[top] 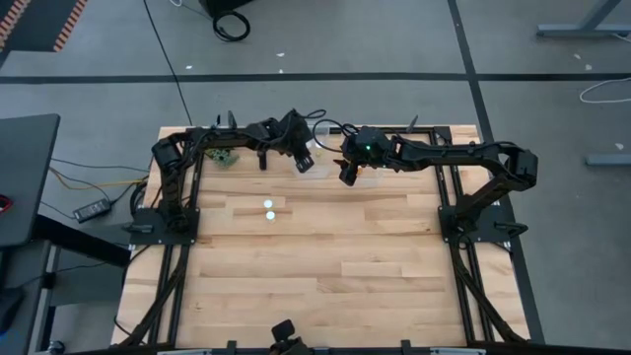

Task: Pick and place medicine bottles into bin by pill shape (circle, oval)
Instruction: Put the small orange pill into the left transparent bin

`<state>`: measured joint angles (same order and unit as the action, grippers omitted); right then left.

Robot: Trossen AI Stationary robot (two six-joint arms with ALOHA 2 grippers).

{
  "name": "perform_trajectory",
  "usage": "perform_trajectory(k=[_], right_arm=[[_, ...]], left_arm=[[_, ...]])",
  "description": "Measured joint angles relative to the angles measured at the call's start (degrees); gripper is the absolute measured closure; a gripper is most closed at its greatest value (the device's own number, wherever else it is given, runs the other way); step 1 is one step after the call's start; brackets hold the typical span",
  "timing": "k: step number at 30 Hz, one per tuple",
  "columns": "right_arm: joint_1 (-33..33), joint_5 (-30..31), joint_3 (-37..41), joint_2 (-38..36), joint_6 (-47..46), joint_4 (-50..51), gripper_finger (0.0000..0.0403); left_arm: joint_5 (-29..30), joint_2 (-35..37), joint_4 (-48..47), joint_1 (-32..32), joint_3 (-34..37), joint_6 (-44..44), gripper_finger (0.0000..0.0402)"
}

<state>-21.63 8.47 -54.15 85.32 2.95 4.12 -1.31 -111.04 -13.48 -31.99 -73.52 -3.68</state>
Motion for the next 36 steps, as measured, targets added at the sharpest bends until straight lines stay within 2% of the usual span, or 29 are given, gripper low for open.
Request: perform_trajectory(k=[36], right_arm=[[0.04,0.02,0.0,0.0,-0.79,1.09,0.0157]], left_arm=[[0.01,-0.02,-0.52,0.08,0.0,-1.14,0.0288]])
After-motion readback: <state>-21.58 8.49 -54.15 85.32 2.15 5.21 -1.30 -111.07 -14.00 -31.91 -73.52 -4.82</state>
